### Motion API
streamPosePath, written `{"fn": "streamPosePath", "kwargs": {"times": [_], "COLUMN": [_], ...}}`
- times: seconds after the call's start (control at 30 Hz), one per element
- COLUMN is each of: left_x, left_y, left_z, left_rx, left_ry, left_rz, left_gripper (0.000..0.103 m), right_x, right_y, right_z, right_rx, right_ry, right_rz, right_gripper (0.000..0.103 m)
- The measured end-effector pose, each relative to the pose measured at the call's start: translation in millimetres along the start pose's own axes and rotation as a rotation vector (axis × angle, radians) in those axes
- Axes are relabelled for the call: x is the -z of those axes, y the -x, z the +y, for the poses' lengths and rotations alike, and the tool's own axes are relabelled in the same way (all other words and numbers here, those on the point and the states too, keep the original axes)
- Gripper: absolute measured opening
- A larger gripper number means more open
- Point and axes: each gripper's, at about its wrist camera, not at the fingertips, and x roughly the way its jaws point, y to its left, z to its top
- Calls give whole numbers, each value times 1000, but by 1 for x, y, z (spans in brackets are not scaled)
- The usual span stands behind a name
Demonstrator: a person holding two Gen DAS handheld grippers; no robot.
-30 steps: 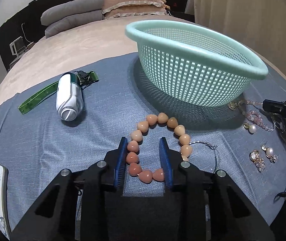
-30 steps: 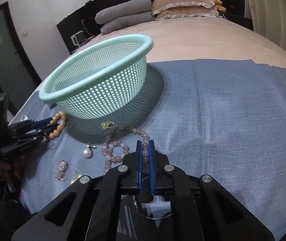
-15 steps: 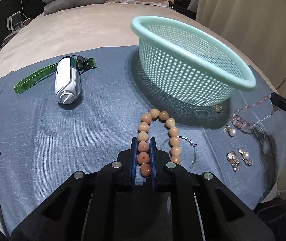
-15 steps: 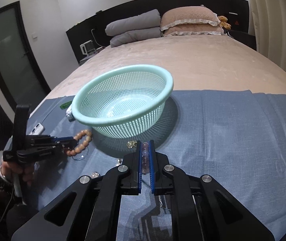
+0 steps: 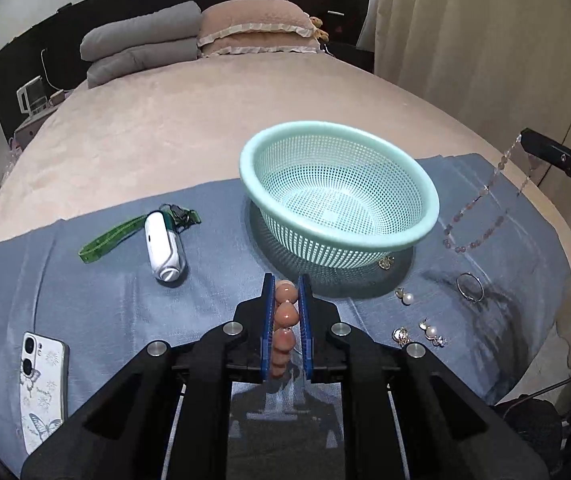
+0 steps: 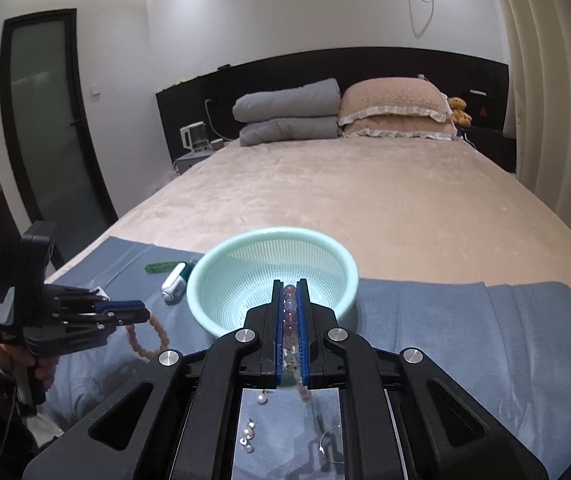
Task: Organize jewelry
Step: 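Carry bracelet and necklace over the green basket and open both tools to drop them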
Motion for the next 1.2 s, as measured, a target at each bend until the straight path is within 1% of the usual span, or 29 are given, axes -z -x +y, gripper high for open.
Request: {"fn": "streamPosePath", "kwargs": {"times": [0.13, 0.33, 0.47, 0.6, 0.7, 0.87, 1.07, 1.2], "left_x": [-9, -45, -71, -93, -104, -113, -106, -97], "left_y": [16, 38, 38, 31, 20, -15, -71, -99], "left_z": [-3, -5, -12, -17, -20, -19, -15, -12], "left_rx": [-5, 7, 15, 20, 35, 58, 65, 69], "left_ry": [-12, -12, -37, -40, -42, -40, -26, -24], "left_rz": [-41, -106, -130, -142, -133, -86, 3, 49], "left_gripper": [12, 12, 12, 12, 12, 12, 12, 12], "right_x": [-23, -51, -63, -69, -71, -60, -37, -20], "right_y": [7, 1, -10, -25, -38, -69, -113, -136], "right_z": [5, 10, 15, 16, 14, 3, -13, -24], "right_rx": [-13, -47, -54, -65, -72, -79, -66, -61], "right_ry": [19, 62, 90, 105, 102, 84, 66, 42], "right_rz": [-51, -88, -95, -80, -64, -18, 76, 128], "right_gripper": [6, 6, 6, 6, 6, 6, 6, 6]}}
